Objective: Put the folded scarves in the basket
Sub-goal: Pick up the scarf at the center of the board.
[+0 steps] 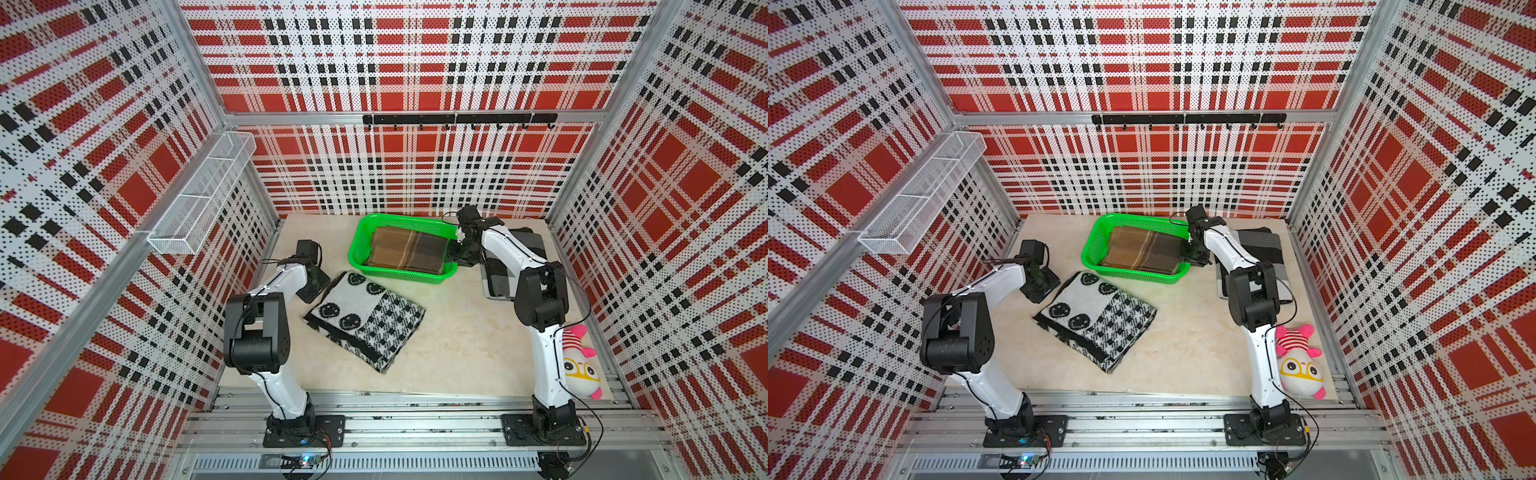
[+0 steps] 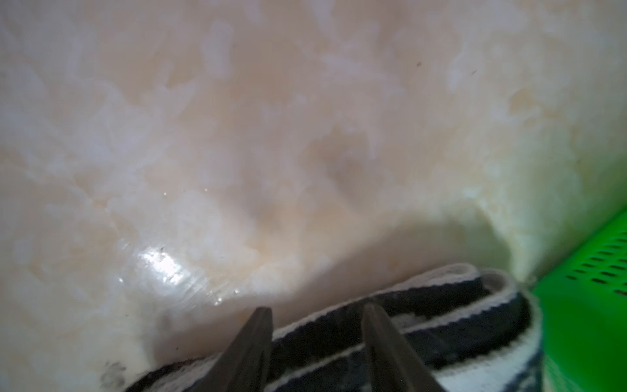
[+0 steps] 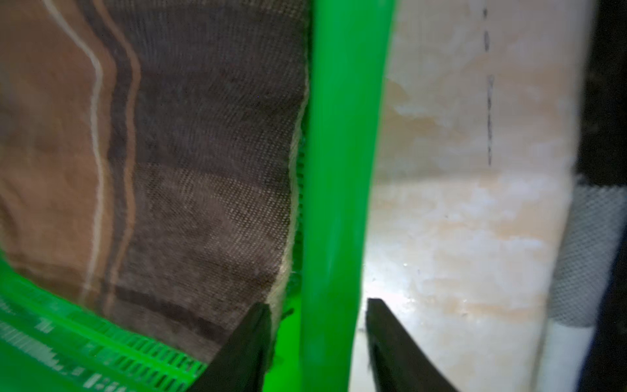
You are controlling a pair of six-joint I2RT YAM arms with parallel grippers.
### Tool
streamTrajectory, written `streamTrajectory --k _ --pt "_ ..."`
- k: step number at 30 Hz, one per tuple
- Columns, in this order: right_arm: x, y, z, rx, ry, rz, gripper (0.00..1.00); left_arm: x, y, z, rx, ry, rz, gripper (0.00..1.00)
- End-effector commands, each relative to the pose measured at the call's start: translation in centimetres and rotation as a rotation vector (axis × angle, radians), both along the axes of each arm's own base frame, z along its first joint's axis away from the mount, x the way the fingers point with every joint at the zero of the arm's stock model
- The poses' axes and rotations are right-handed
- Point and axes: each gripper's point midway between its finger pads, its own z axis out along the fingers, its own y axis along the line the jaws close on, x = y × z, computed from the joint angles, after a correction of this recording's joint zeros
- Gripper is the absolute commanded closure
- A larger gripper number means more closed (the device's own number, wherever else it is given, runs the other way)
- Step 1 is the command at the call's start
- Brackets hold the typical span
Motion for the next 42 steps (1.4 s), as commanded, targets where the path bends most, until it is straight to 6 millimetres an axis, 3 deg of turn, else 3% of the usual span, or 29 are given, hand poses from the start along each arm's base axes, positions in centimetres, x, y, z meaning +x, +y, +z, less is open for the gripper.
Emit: streamTrajectory --k 1,3,7,11,16,19,24,29,33,37,42 --pt "-0.6 -0.2 3.8 0.017 -0.050 -0.017 0.32 -1.7 -0.8 -1.5 -0.050 0.043 0.000 0.52" --pt "-1.9 -0.3 5.3 0.037 -0.058 -0.022 0.27 -3.0 -1.6 -2.1 -0.078 0.063 -0.002 0.54" --pt "-6.9 -0.8 6.4 0.102 -0.026 -0.056 0.24 -5.4 -3.9 -3.2 -0.169 0.087 -0.007 0.58" --pt "-12.3 -1.4 5.8 0.149 0.030 -0.035 0.23 -6.9 -7.7 -3.8 -0.258 0.103 -0.043 0.60" --pt "-17.3 -0.9 4.4 0.216 0.125 0.013 0.23 -7.5 -12.3 -3.5 -0.363 0.091 -0.083 0.63" --pt "-19.9 -0.5 3.2 0.269 0.198 0.018 0.22 -7.6 -14.0 -2.9 -0.421 0.084 -0.099 0.65" --pt "-24.3 -0.1 1.0 0.318 0.325 0.022 0.22 -8.0 -15.9 -1.7 -0.505 0.070 -0.122 0.67" --pt "-27.5 1.3 -0.2 0.372 0.403 0.050 0.23 -8.7 -15.7 -1.5 -0.498 0.061 -0.120 0.67" --pt "-27.0 1.9 -2.1 0.391 0.404 0.044 0.37 -7.9 -15.5 -1.3 -0.480 0.040 -0.126 0.68" --pt "-24.1 3.0 -3.3 0.385 0.397 0.064 0.47 -6.8 -14.9 -0.4 -0.430 0.014 -0.147 0.67" --pt "-20.8 2.2 -4.6 0.300 0.377 0.033 0.60 -5.4 -13.0 1.6 -0.306 -0.036 -0.200 0.54"
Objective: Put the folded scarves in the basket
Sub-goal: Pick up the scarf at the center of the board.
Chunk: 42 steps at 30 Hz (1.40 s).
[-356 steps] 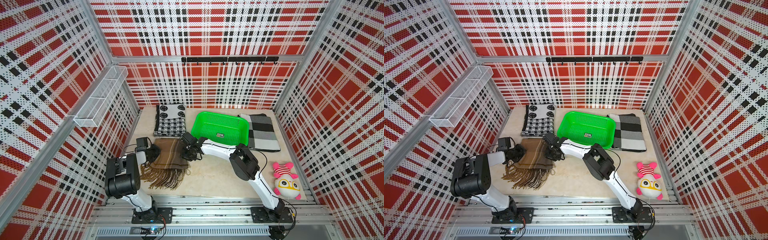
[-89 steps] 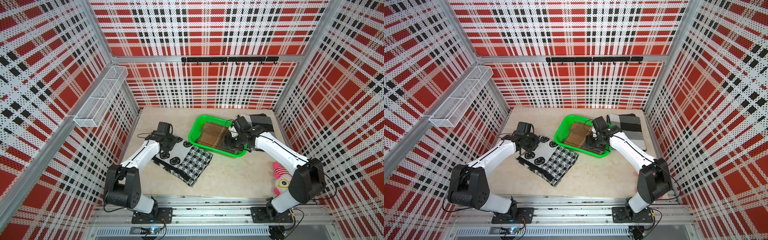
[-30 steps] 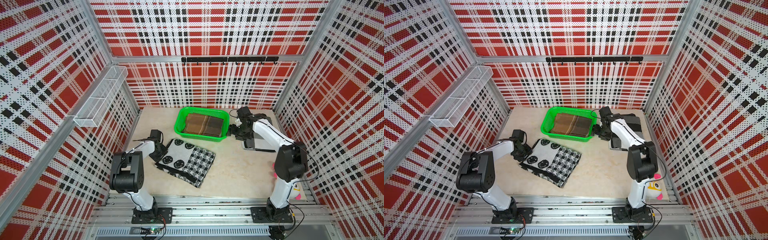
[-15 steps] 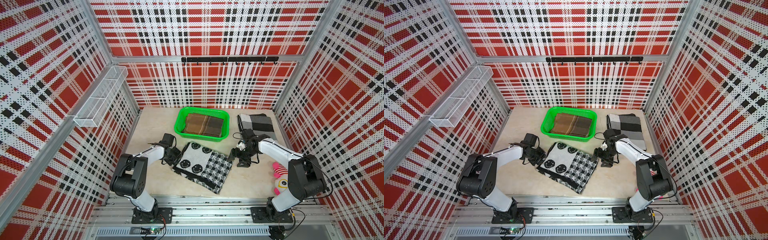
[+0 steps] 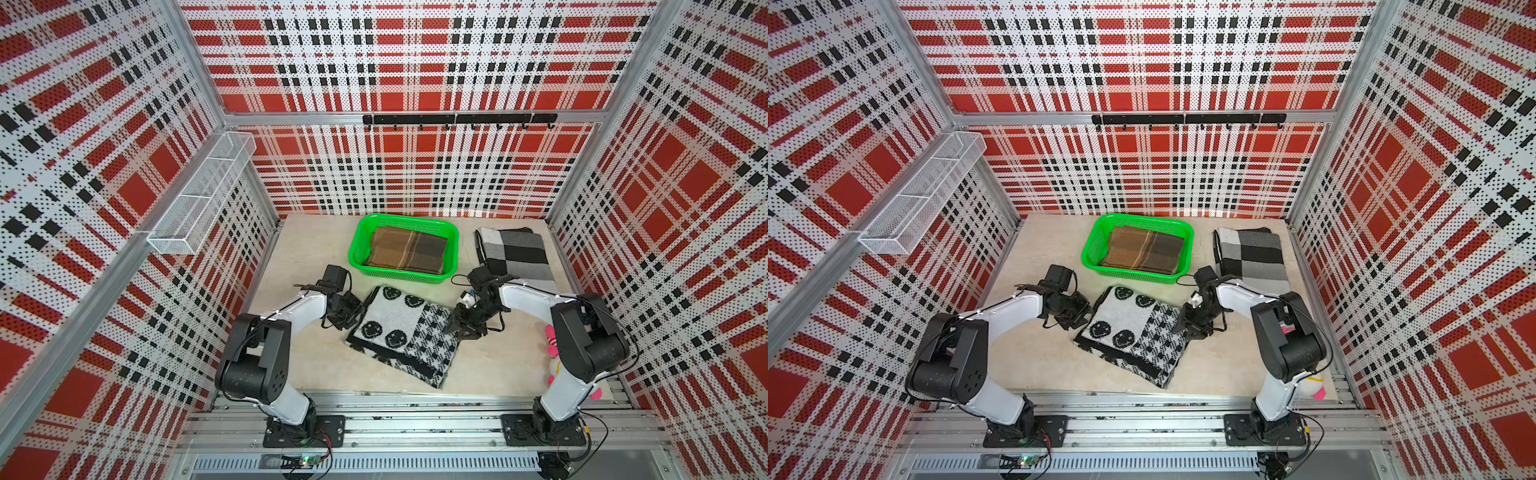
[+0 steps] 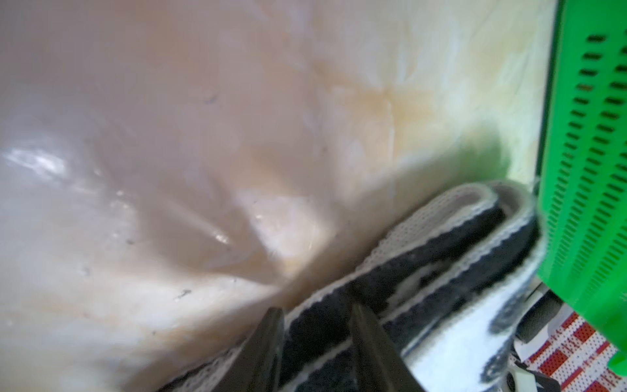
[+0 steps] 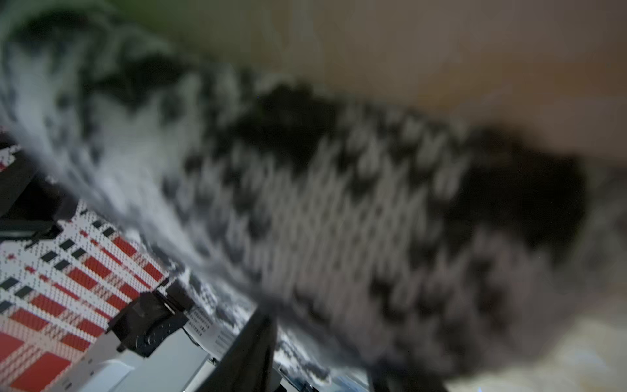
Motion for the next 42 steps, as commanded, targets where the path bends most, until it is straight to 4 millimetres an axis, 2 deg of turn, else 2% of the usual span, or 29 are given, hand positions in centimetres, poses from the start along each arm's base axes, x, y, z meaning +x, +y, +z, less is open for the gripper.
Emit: streamTrajectory --k 1,3,6,8,10,13,15,17,20,21,23,25,29,36,40,42 --pt "3.3 -0.8 -0.2 -0.044 -0.070 -0.023 0.62 1.4 1.6 2.1 0.090 -0.083 -0.041 0.52" --pt "5.3 -1.7 -0.4 -0.093 -0.094 -0.039 0.68 1.7 1.7 2.6 0.088 -0.106 -0.067 0.51" --pt "8.1 -2.3 0.0 -0.123 -0.143 -0.030 0.72 1.8 1.4 2.9 0.086 -0.130 -0.122 0.53" --pt "9.3 -2.9 0.3 -0.159 -0.164 -0.015 0.71 1.7 1.1 2.8 0.079 -0.137 -0.161 0.52" --pt "9.7 -3.5 1.1 -0.186 -0.198 0.008 0.66 1.5 0.5 2.7 0.062 -0.137 -0.204 0.46" --pt "8.6 -3.9 2.4 -0.186 -0.219 0.000 0.52 0.8 0.1 2.4 0.046 -0.138 -0.251 0.31" --pt "6.8 -4.1 2.5 -0.168 -0.203 -0.008 0.42 0.2 -0.5 2.3 0.033 -0.140 -0.291 0.26" --pt "5.1 -3.9 2.4 -0.131 -0.195 -0.005 0.33 -0.3 -1.5 2.3 0.009 -0.145 -0.339 0.24" --pt "3.5 -3.1 1.7 -0.054 -0.148 -0.031 0.27 -2.0 -3.0 1.7 -0.024 -0.119 -0.399 0.23" --pt "3.3 -2.7 1.6 -0.026 -0.143 -0.034 0.26 -3.3 -4.5 1.1 -0.039 -0.098 -0.451 0.23" --pt "3.2 -2.0 1.5 0.009 -0.143 -0.033 0.24 -4.6 -5.1 0.2 -0.046 -0.066 -0.480 0.24" --pt "3.0 -1.9 1.1 0.011 -0.135 -0.033 0.24 -5.2 -4.8 -0.7 -0.036 -0.044 -0.482 0.25" --pt "2.4 -1.6 -0.4 0.033 -0.092 -0.032 0.24 -5.2 -4.4 -2.3 -0.026 -0.017 -0.487 0.27" --pt "2.1 -0.1 -2.2 0.045 -0.062 0.005 0.30 -5.5 -4.4 -4.6 -0.028 0.008 -0.486 0.34" --pt "2.2 0.6 -2.5 0.034 -0.059 0.024 0.40 -5.4 -5.2 -5.0 -0.035 0.011 -0.508 0.42" --pt "2.3 0.6 -2.5 0.026 -0.060 0.025 0.50 -5.3 -5.3 -5.0 -0.034 0.006 -0.513 0.50"
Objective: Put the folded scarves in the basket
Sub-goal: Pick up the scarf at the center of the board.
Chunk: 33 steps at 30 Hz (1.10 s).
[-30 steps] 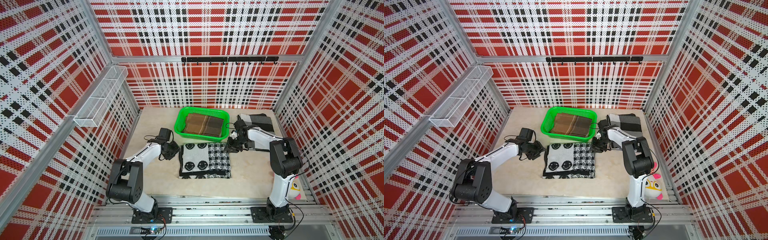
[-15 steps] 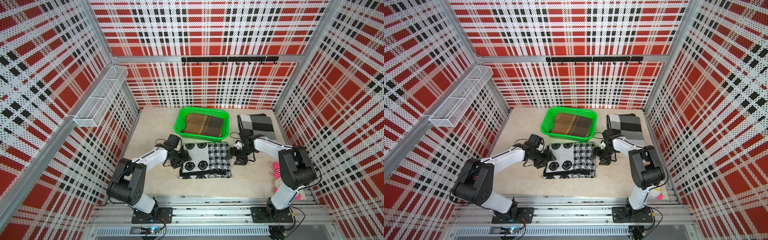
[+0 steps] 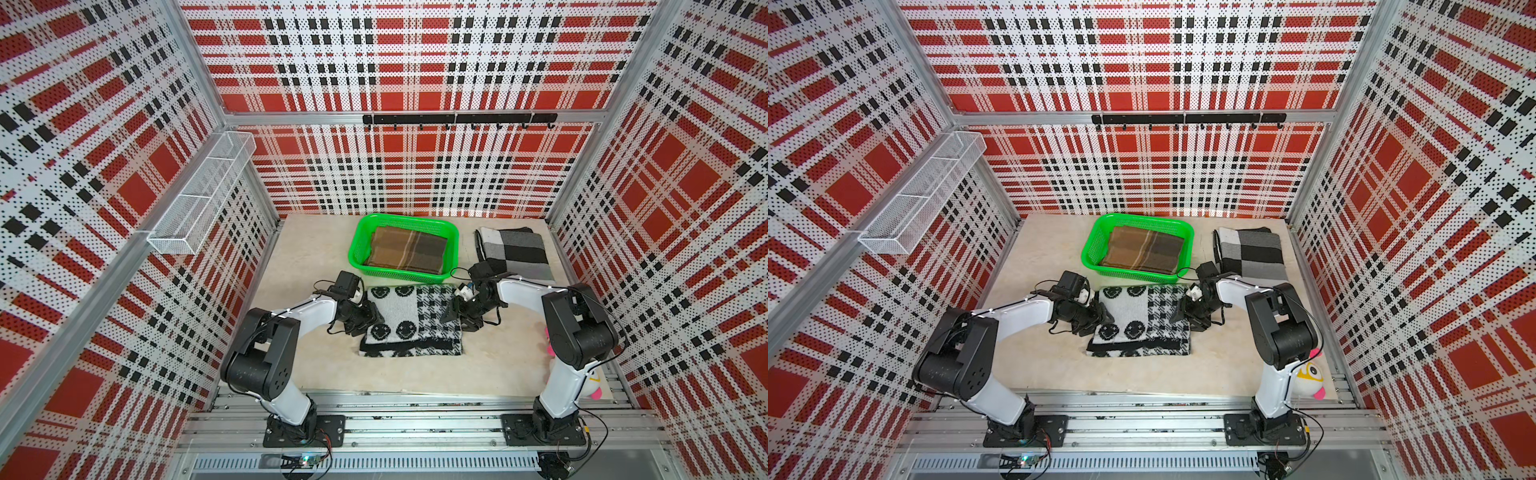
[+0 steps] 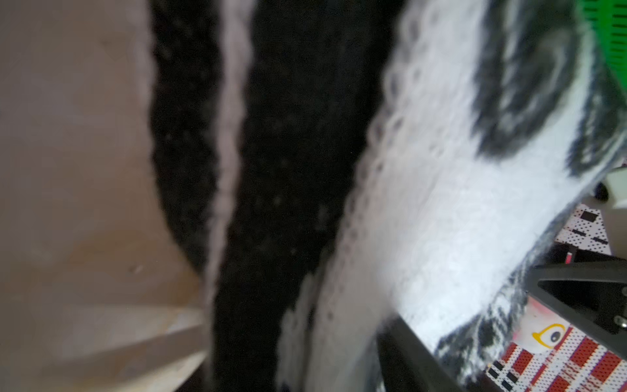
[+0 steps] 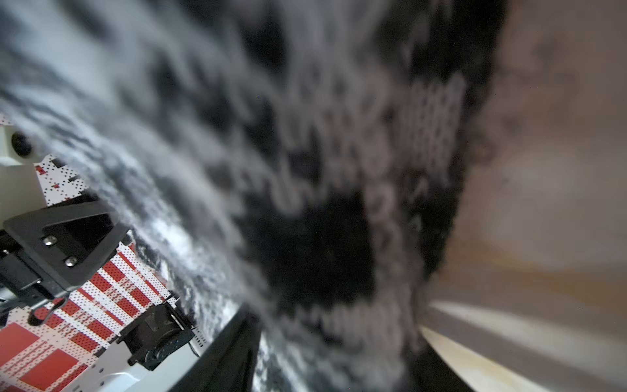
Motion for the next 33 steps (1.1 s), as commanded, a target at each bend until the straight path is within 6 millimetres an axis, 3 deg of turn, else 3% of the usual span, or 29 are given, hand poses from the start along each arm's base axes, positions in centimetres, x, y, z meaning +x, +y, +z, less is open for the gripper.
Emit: streamTrajectory --k 1,5,8,11,16,23,28,33 --pt "0.0 0.0 -1.3 -0.042 0.005 0.006 0.55 -1.8 0.7 -3.0 0.065 0.077 -0.017 0.54" --pt "0.3 0.0 -1.0 -0.059 -0.007 0.001 0.77 -0.4 0.3 -2.3 0.059 0.033 -0.018 0.74" --pt "0.7 0.2 -0.1 -0.063 -0.023 0.002 0.89 0.7 -0.1 -1.4 0.054 -0.006 -0.016 1.00" --pt "1.0 0.4 1.0 -0.079 -0.031 0.012 1.00 1.5 -0.6 -0.4 0.060 -0.043 -0.012 1.00" --pt "0.4 0.8 3.8 -0.106 -0.036 0.044 1.00 1.8 -1.0 2.1 0.083 -0.071 0.006 1.00" --pt "-2.4 1.7 7.3 -0.108 -0.013 0.091 1.00 0.6 -1.4 5.5 0.061 -0.062 0.025 1.00" --pt "-3.9 2.6 10.0 -0.094 -0.022 0.118 1.00 0.1 -2.0 9.2 0.039 -0.102 0.062 1.00" --pt "-3.8 3.0 12.7 -0.104 -0.070 0.145 1.00 0.2 -1.8 12.9 0.035 -0.156 0.097 1.00"
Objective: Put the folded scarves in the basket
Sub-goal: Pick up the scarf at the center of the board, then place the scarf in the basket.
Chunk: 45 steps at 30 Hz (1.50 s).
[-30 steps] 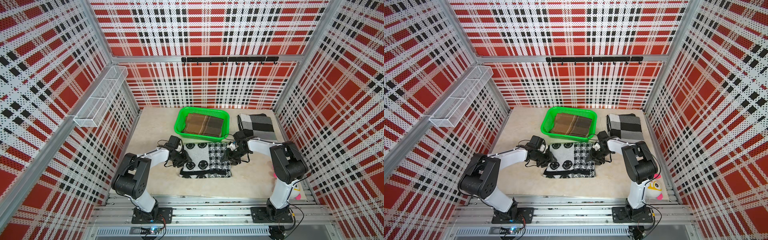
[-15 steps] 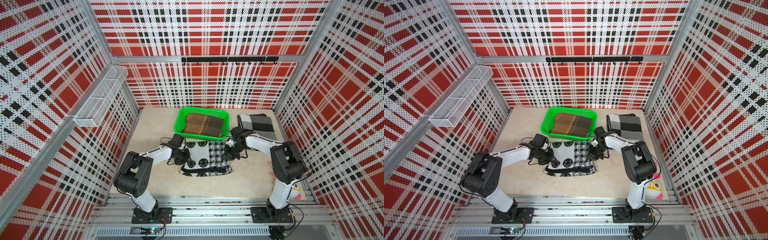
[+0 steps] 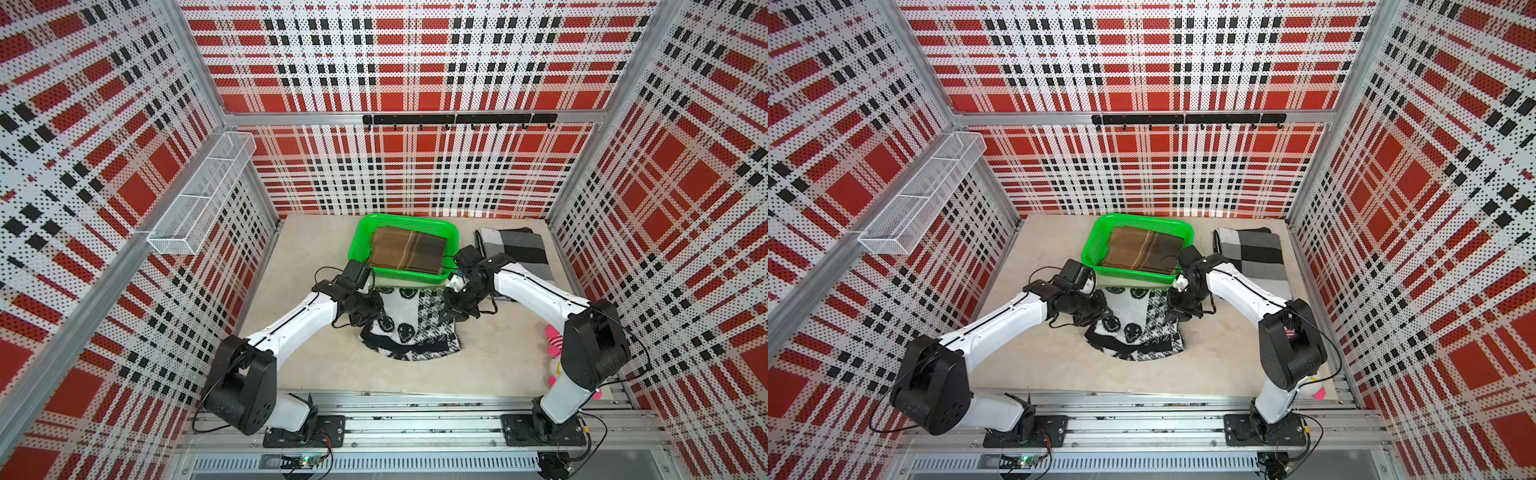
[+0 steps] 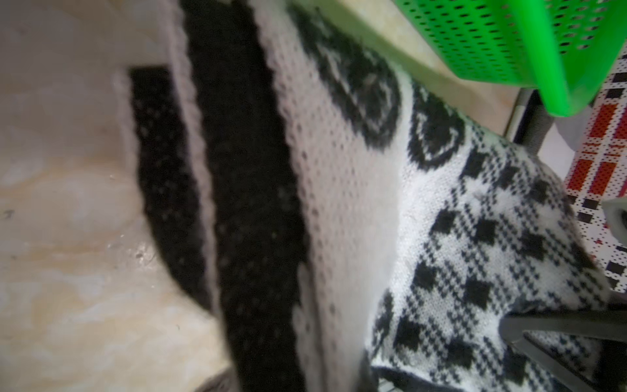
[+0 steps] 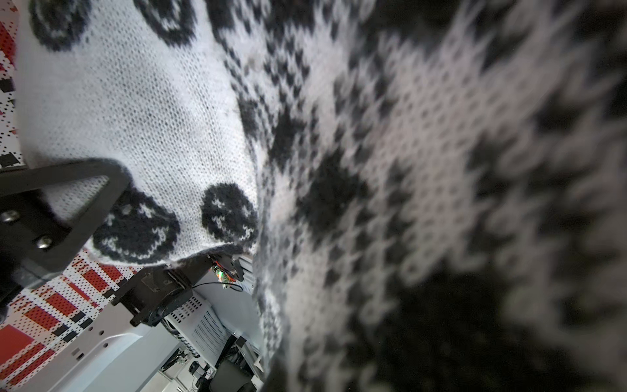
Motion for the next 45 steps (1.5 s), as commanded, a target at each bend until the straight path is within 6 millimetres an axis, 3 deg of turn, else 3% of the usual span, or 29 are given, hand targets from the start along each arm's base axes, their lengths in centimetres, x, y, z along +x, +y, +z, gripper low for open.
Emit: streamTrajectory --k 1,6,10,13,17,23,29,34,40,45 --pt "-0.7 0.0 3.0 0.001 -0.030 0.027 1.00 0.8 0.4 4.0 -0.006 -0.071 0.053 1.00" --pt "0.2 0.2 6.4 0.015 -0.106 0.038 1.00 1.6 0.4 7.8 -0.034 -0.138 0.073 1.00" --pt "2.0 0.8 9.0 0.032 -0.185 0.022 1.00 3.8 0.6 10.3 -0.062 -0.185 0.104 1.00" --pt "4.4 1.3 10.1 0.022 -0.238 0.005 1.00 6.6 1.2 11.5 -0.075 -0.216 0.138 1.00" --pt "9.4 1.5 11.2 0.018 -0.310 -0.058 1.00 11.5 1.4 13.3 -0.089 -0.276 0.157 1.00" --pt "15.9 0.9 10.7 0.011 -0.350 -0.151 1.00 18.8 1.6 13.9 -0.081 -0.340 0.182 1.00" --pt "21.7 0.8 9.7 0.043 -0.399 -0.217 1.00 25.0 0.7 13.0 -0.087 -0.393 0.200 1.00" --pt "24.7 1.7 7.5 0.097 -0.427 -0.243 1.00 28.6 0.1 10.6 -0.083 -0.418 0.216 1.00" --pt "26.3 2.2 3.9 0.110 -0.376 -0.264 1.00 30.1 0.3 7.1 -0.051 -0.386 0.241 1.00" --pt "26.8 1.9 0.6 0.089 -0.321 -0.281 1.00 29.8 0.8 4.1 -0.008 -0.338 0.251 1.00"
